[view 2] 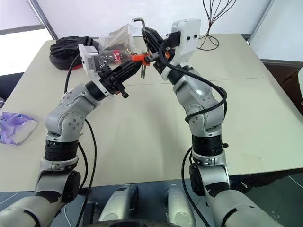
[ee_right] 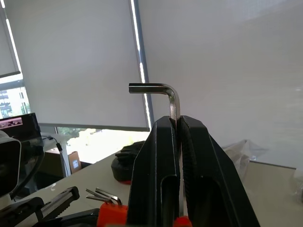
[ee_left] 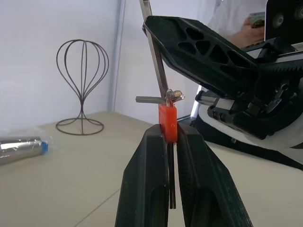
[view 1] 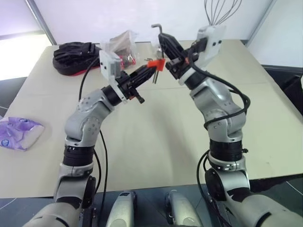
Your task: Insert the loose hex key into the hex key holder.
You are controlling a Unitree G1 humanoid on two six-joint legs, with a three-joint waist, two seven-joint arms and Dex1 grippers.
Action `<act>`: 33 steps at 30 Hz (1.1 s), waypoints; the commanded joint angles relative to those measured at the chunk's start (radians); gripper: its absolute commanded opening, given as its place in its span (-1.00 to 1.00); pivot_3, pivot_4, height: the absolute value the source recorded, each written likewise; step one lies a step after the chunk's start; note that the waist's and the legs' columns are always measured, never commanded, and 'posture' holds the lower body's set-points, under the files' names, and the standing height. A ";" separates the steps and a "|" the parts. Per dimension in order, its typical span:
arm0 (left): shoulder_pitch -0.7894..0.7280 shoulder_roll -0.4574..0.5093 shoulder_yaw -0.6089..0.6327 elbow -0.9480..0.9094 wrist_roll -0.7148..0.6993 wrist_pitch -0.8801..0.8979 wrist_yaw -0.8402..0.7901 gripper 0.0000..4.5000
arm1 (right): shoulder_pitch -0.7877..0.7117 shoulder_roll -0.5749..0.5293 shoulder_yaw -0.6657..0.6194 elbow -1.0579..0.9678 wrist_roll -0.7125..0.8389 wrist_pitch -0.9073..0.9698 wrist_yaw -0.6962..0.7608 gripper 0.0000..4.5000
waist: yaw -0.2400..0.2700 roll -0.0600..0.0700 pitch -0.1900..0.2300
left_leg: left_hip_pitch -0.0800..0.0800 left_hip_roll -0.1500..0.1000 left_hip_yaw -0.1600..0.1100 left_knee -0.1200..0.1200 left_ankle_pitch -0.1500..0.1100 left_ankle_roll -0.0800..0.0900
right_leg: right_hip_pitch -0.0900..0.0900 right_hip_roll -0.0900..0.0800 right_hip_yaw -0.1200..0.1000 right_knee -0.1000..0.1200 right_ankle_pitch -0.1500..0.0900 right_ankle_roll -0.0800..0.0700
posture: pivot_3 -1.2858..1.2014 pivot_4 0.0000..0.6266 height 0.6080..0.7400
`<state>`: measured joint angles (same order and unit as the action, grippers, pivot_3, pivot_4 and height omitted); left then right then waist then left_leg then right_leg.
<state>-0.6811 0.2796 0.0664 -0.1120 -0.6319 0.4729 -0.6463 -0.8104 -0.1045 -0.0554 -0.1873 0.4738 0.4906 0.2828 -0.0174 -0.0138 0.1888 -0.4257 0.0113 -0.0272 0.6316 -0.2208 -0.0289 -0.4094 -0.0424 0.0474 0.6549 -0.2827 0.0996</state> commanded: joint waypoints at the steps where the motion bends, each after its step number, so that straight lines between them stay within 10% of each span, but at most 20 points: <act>1: -0.027 0.002 0.025 -0.044 -0.022 -0.006 0.003 -1.00 | -0.029 -0.001 -0.006 -0.011 -0.003 -0.033 0.006 -1.00 | 0.000 0.000 0.000 | 0.000 0.000 0.000 0.000 0.000 0.000 | 0.000 0.000 0.000 0.000 0.000 0.000 | 0.03 -0.52 1.00; 33: -0.037 0.011 0.031 -0.016 -0.009 -0.027 0.004 -1.00 | -0.034 -0.009 -0.005 -0.019 0.003 -0.033 0.008 -1.00 | 0.000 0.000 0.000 | 0.000 0.000 0.000 0.000 0.000 0.000 | 0.000 0.000 0.000 0.000 0.000 0.000 | 0.03 -0.52 1.00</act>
<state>-0.6835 0.2844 0.0721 -0.1086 -0.6398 0.4710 -0.6458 -0.8123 -0.1133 -0.0555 -0.1725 0.4729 0.4734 0.2912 -0.0173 -0.0138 0.1888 -0.4257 0.0111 -0.0271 0.6315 -0.2208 -0.0289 -0.4094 -0.0424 0.0473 0.6547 -0.2827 0.0996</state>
